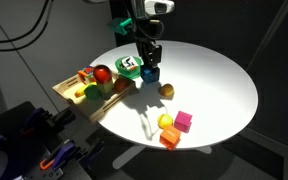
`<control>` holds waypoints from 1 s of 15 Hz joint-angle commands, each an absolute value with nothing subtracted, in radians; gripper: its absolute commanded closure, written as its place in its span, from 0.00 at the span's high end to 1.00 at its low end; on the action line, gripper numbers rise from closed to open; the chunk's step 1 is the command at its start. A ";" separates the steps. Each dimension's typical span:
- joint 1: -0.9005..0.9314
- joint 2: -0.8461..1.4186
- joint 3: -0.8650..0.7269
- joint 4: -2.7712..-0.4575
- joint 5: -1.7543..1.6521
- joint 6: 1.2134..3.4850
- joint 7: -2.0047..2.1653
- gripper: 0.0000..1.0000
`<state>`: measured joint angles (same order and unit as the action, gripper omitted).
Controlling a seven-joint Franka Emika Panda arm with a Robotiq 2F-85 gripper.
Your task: Put the blue block in the crate
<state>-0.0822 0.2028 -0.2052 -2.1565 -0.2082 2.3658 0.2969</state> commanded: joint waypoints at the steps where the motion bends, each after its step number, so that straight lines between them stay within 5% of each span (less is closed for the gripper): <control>1: -0.057 0.144 -0.178 -2.173 -0.251 2.329 0.295 0.28; 15: 0.026 -0.004 -0.024 -2.288 -0.312 2.227 0.194 0.28</control>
